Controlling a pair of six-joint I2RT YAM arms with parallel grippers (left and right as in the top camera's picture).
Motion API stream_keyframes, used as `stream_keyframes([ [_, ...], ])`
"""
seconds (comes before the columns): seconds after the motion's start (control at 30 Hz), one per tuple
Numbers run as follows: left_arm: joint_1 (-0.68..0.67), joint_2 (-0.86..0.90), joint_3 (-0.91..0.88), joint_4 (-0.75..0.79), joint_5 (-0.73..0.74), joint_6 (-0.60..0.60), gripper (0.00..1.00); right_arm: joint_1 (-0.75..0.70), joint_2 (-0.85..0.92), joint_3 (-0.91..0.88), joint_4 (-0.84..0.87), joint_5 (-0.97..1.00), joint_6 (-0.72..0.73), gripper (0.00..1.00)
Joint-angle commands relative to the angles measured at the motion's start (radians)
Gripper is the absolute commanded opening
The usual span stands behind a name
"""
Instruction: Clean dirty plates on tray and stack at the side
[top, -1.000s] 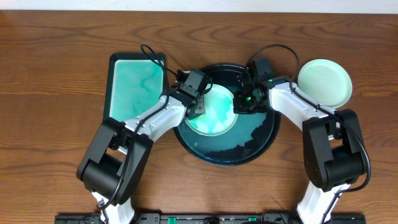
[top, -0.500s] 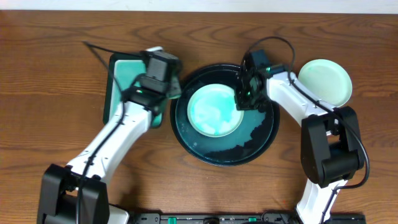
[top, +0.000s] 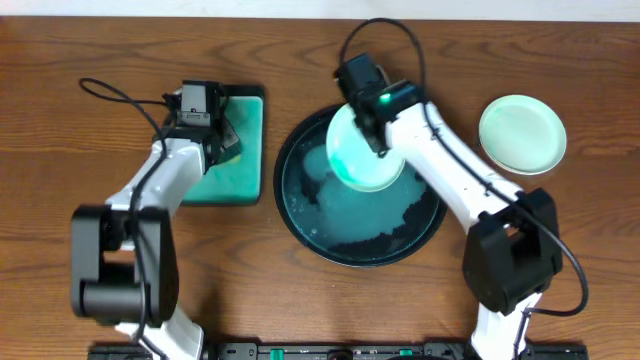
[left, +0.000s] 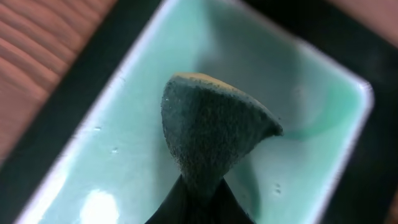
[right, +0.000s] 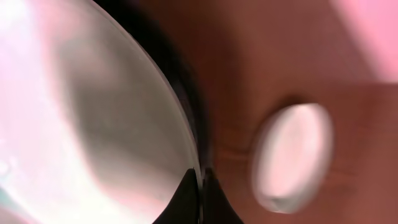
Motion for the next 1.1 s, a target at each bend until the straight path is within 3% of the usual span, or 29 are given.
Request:
stream_keyframes([
  [0.0,0.007,0.031,-0.004,0.021,0.02,-0.009,0.07,0.092,-0.005,0.021,0.011,0.447,-0.136,0.01],
  [0.07,0.007,0.031,-0.004,0.026,0.019,-0.008,0.07,0.129,-0.005,0.021,0.029,0.533,-0.202,0.01],
  [0.17,0.007,0.031,-0.004,0.04,-0.002,-0.008,0.17,0.181,-0.005,0.021,0.077,0.632,-0.359,0.01],
  [0.27,0.007,0.031,-0.004,0.039,-0.06,0.0,0.17,0.217,-0.005,0.021,0.127,0.71,-0.461,0.01],
  [0.33,0.007,0.031,-0.004,0.038,-0.077,0.004,0.25,0.239,-0.005,0.021,0.166,0.753,-0.513,0.01],
  [0.4,0.007,0.031,-0.004,0.038,-0.078,0.003,0.41,0.256,-0.005,0.021,0.21,0.773,-0.572,0.01],
  [0.43,0.007,0.031,-0.004,0.039,-0.078,0.004,0.56,0.266,-0.005,0.021,0.235,0.773,-0.613,0.01],
  [0.5,0.007,0.028,-0.003,0.039,-0.078,0.003,0.65,0.275,-0.005,0.021,0.249,0.776,-0.645,0.01],
  [0.83,0.007,-0.062,-0.003,0.009,-0.078,0.003,0.72,0.291,-0.005,0.021,0.273,0.809,-0.717,0.01],
  [0.9,0.007,-0.075,-0.003,0.01,-0.079,0.003,0.77,0.295,-0.005,0.021,0.273,0.823,-0.717,0.01],
  [1.07,0.007,-0.075,-0.004,0.0,-0.078,0.003,0.78,0.299,-0.005,0.021,0.281,0.815,-0.686,0.01],
])
